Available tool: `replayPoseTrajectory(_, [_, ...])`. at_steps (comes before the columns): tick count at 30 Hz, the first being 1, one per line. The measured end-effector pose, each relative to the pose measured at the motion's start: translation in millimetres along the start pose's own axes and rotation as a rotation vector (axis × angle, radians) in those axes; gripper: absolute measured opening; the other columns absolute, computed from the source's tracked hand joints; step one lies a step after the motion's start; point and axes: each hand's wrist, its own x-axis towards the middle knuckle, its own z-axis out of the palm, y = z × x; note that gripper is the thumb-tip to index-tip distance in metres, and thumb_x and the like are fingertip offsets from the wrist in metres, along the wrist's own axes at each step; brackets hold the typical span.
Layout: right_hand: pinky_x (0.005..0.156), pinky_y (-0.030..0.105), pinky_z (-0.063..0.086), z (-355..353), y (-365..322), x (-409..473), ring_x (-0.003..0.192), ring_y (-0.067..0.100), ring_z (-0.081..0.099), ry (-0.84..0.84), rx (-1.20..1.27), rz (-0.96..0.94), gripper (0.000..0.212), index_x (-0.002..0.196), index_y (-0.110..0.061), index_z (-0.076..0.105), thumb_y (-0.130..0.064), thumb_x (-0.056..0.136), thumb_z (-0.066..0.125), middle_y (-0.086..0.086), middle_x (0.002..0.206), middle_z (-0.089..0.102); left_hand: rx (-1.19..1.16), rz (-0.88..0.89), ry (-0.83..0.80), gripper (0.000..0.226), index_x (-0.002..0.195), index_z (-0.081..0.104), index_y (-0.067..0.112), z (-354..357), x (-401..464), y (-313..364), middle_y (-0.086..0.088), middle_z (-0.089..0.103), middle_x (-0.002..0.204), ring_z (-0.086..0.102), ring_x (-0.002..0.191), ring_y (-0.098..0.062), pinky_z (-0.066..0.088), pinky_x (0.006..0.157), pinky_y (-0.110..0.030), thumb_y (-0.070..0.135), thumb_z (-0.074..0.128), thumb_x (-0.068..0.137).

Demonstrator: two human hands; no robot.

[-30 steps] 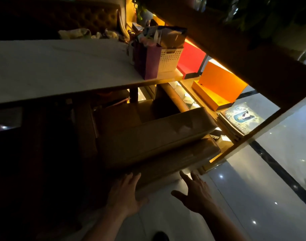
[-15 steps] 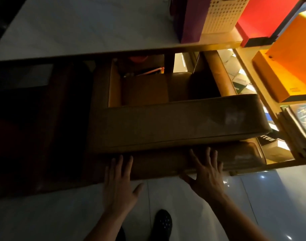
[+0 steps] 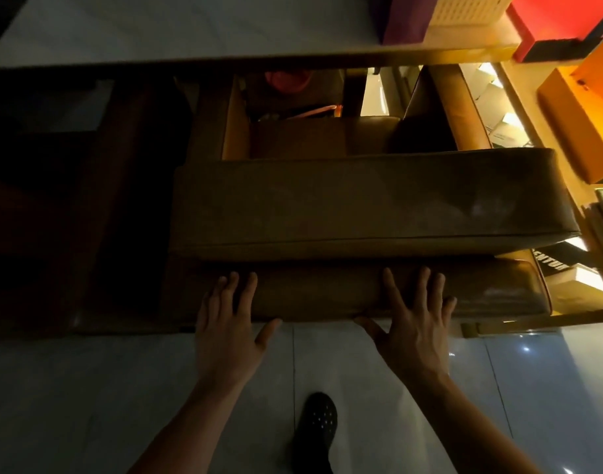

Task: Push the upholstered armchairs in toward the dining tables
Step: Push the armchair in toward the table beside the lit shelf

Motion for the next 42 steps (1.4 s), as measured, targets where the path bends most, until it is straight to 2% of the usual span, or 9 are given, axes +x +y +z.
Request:
replayPoseTrajectory(5, [0.113,0.073,0.015,7.4,-1.3,-19.3,0.148,0.051,0.004,0.012,-0.024,-0.02,0.094,0.157,-0.033,0.018,-0.086,0.08,0.031,0.029,0.161,0.01,0.017,-0.023,-0.006,0.085,0.153,0.029,0.027,-0.4,-21.3,-7.6,-0.007,0.036,0.154,0.027,0.144,-0.028,0.029,0.112,-0.047,0.079,0.035,0.086])
replayPoseTrajectory(9, [0.112,0.073,0.019,9.9,-5.6,-49.9,0.146,0.052,0.008,0.007,-0.04,-0.04,0.092,0.156,-0.032,0.023,-0.084,0.081,0.031,0.03,0.159,0.016,0.0,-0.036,-0.009,0.085,0.153,0.031,0.027,0.6,-51.9,-17.7,-0.007,0.037,0.153,0.03,0.142,-0.028,0.03,0.112,-0.048,0.08,0.033,0.086])
replayPoseTrajectory(18, [0.099,0.072,0.038,9.5,-7.2,-135.2,0.139,0.055,0.023,-0.076,-0.088,-0.111,0.085,0.152,-0.032,0.036,-0.081,0.084,0.021,0.032,0.152,0.03,-0.046,-0.063,-0.04,0.084,0.154,0.028,0.03,0.3,-144.4,-39.3,-0.003,0.039,0.152,0.029,0.143,-0.025,0.027,0.116,-0.045,0.08,0.028,0.086])
replayPoseTrajectory(23, [0.091,0.073,0.042,12.1,-14.8,-165.1,0.134,0.057,0.028,-0.077,-0.092,-0.11,0.08,0.148,-0.029,0.043,-0.074,0.083,0.029,0.034,0.147,0.037,-0.048,-0.057,-0.072,0.083,0.153,0.031,0.03,1.8,-175.8,-51.0,-0.004,0.039,0.153,0.031,0.143,-0.027,0.026,0.116,-0.044,0.078,0.032,0.085])
replayPoseTrajectory(27, [0.093,0.075,0.039,15.9,-17.1,-162.7,0.136,0.057,0.024,-0.086,-0.132,-0.098,0.078,0.15,-0.031,0.039,-0.075,0.085,0.041,0.033,0.15,0.033,-0.05,-0.048,-0.086,0.082,0.15,0.038,0.029,0.8,-170.9,-52.8,-0.005,0.043,0.151,0.037,0.139,-0.029,0.037,0.11,-0.046,0.077,0.036,0.083])
replayPoseTrajectory(29, [0.097,0.075,0.037,16.6,-18.1,-159.2,0.138,0.057,0.02,-0.1,-0.131,-0.091,0.083,0.151,-0.032,0.036,-0.071,0.078,0.043,0.032,0.152,0.03,-0.053,-0.044,-0.078,0.082,0.149,0.038,0.029,1.4,-167.8,-53.3,-0.004,0.043,0.151,0.036,0.139,-0.028,0.039,0.109,-0.046,0.076,0.04,0.082])
replayPoseTrajectory(35, [0.099,0.073,0.035,16.7,-21.8,-128.3,0.14,0.055,0.017,-0.083,-0.128,-0.093,0.082,0.152,-0.031,0.036,-0.068,0.079,0.044,0.031,0.153,0.027,-0.079,-0.051,-0.045,0.082,0.15,0.037,0.03,3.4,-137.0,-54.2,-0.004,0.04,0.153,0.033,0.141,-0.029,0.037,0.111,-0.048,0.074,0.043,0.082])
replayPoseTrajectory(38, [0.096,0.073,0.037,16.9,-26.7,-100.0,0.139,0.054,0.019,-0.041,-0.126,-0.118,0.08,0.15,-0.03,0.04,-0.065,0.079,0.053,0.029,0.151,0.028,-0.099,-0.051,-0.013,0.083,0.151,0.034,0.03,4.9,-109.8,-55.5,-0.004,0.039,0.154,0.028,0.144,-0.028,0.033,0.114,-0.048,0.073,0.048,0.082])
replayPoseTrajectory(42, [0.094,0.071,0.038,16.5,-36.1,-58.9,0.135,0.054,0.024,0.017,-0.133,-0.15,0.081,0.15,-0.027,0.041,-0.062,0.079,0.056,0.028,0.146,0.03,-0.113,-0.052,0.026,0.082,0.152,0.031,0.03,3.6,-69.2,-61.0,-0.004,0.033,0.157,0.021,0.146,-0.026,0.03,0.116,-0.048,0.073,0.043,0.083])
